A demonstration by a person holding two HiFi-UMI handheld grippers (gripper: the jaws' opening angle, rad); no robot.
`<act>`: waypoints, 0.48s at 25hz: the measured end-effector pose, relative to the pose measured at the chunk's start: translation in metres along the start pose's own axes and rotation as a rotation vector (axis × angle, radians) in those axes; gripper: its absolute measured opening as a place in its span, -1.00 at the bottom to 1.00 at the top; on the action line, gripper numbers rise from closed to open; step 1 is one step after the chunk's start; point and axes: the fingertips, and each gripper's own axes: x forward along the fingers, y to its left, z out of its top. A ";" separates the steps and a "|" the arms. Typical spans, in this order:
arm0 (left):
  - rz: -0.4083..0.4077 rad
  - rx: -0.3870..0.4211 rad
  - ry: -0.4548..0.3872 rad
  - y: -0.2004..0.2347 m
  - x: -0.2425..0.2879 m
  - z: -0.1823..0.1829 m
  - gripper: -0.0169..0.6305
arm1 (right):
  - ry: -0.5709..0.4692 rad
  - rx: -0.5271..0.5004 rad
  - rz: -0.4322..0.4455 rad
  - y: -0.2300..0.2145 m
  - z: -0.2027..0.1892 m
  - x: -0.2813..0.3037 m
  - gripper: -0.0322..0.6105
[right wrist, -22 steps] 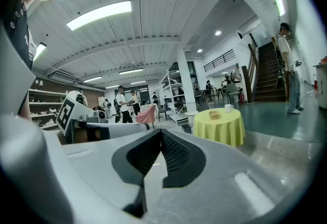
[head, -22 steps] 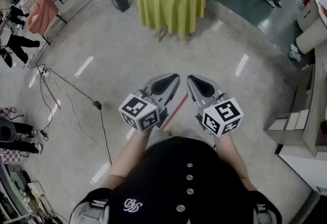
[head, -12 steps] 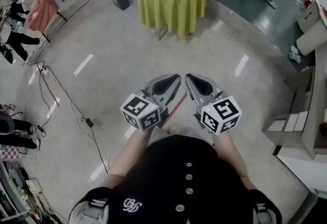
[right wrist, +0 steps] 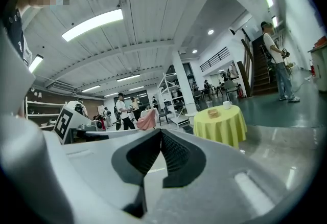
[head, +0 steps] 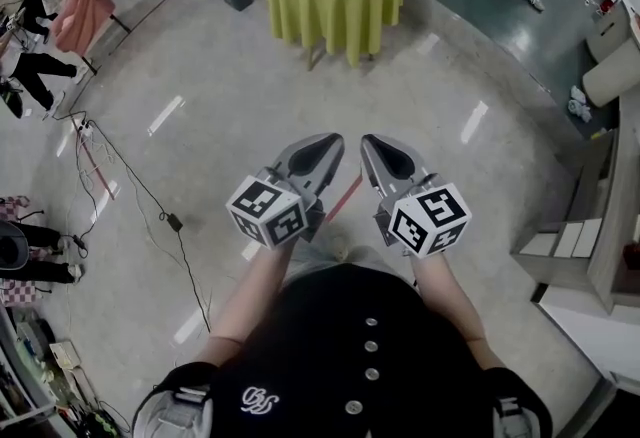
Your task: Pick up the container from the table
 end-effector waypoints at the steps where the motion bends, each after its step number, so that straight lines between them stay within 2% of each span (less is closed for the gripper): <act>1: 0.000 0.001 0.004 0.000 0.002 -0.001 -0.89 | -0.003 0.003 -0.002 -0.002 -0.001 -0.001 -0.89; 7: -0.017 0.013 0.024 0.010 0.019 0.000 -0.89 | -0.016 0.043 -0.024 -0.023 -0.003 0.007 -0.89; 12: -0.032 -0.003 0.032 0.036 0.044 0.005 -0.89 | -0.019 0.052 -0.042 -0.048 0.006 0.034 -0.89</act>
